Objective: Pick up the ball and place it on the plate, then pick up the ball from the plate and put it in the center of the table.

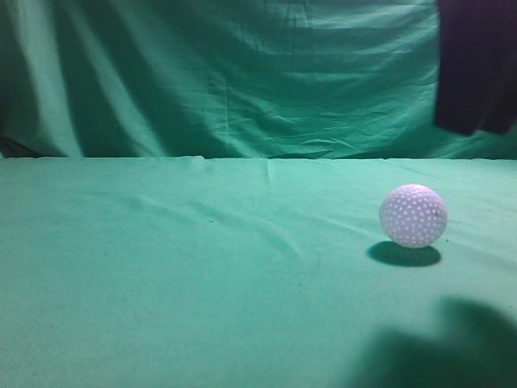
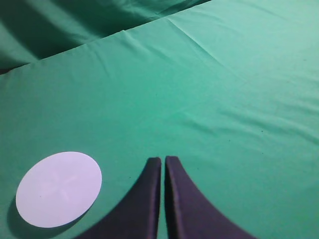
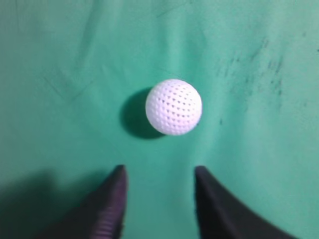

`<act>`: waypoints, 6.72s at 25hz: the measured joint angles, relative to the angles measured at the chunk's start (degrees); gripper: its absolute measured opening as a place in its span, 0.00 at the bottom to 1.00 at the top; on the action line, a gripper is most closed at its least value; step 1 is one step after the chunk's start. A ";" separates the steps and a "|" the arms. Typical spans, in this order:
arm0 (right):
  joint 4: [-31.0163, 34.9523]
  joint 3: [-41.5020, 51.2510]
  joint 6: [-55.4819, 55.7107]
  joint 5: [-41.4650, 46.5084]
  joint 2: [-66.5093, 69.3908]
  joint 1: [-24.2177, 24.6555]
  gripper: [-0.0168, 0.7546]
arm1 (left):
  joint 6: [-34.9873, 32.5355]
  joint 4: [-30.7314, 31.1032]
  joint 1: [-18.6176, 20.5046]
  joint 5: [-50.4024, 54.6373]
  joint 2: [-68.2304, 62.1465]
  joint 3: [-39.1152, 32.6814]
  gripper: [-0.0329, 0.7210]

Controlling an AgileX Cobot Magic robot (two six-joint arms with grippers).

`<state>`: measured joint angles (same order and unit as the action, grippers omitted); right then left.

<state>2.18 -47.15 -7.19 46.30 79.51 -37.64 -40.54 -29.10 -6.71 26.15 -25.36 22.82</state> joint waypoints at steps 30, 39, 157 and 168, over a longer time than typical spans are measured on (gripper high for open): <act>2.16 -10.56 7.29 -2.30 21.22 1.21 0.75 | 0.00 0.00 0.00 0.00 0.00 0.00 0.04; -3.75 -10.65 11.67 -2.15 21.31 1.30 0.43 | 0.00 0.00 0.00 0.00 0.00 0.00 0.04; 0.55 28.26 14.76 -18.78 -53.75 -5.25 0.09 | 11.69 6.09 0.00 5.30 0.00 -4.03 0.04; 1.19 29.05 14.66 -20.95 -53.75 -5.25 0.09 | 11.73 6.09 0.00 6.69 0.00 -4.03 0.04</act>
<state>3.37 -18.10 7.47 25.35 25.76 -42.89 -28.81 -23.01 -6.71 32.83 -25.36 18.78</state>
